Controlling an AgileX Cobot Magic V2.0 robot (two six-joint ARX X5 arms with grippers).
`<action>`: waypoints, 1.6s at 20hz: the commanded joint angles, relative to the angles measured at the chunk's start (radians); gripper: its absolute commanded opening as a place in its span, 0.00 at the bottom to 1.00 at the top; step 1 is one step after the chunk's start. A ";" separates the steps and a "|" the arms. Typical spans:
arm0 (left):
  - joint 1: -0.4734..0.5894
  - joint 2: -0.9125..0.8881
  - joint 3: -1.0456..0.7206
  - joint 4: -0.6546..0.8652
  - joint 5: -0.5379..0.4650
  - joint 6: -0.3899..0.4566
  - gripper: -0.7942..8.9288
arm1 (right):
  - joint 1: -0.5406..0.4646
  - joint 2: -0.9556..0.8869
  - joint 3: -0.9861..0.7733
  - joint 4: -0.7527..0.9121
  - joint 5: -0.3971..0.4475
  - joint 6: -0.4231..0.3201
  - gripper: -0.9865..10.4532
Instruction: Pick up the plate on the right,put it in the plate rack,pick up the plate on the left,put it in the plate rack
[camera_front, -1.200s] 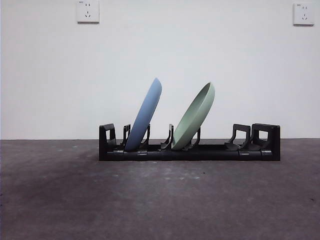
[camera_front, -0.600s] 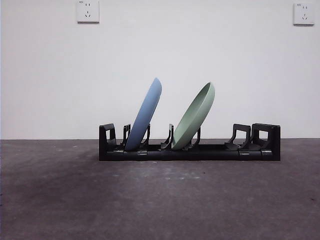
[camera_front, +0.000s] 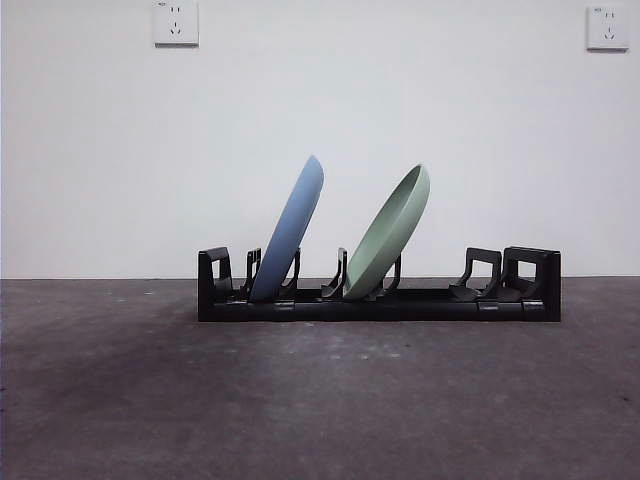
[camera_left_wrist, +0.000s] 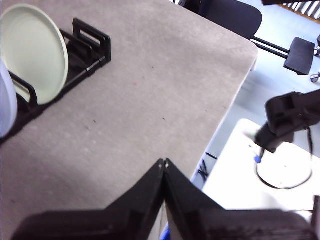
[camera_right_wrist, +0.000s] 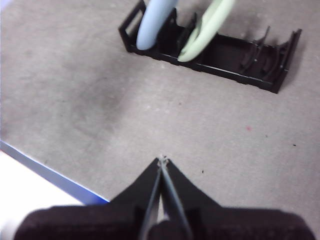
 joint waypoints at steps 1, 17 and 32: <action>0.002 0.010 -0.003 0.065 -0.103 0.081 0.08 | 0.000 0.021 -0.007 -0.023 0.012 0.003 0.09; 0.793 -0.226 -0.255 0.540 0.145 0.496 0.08 | 0.000 0.286 -0.007 -0.023 0.046 0.003 0.09; 0.896 -0.778 -1.218 0.924 0.040 0.223 0.08 | 0.000 0.413 -0.007 0.050 0.062 0.003 0.09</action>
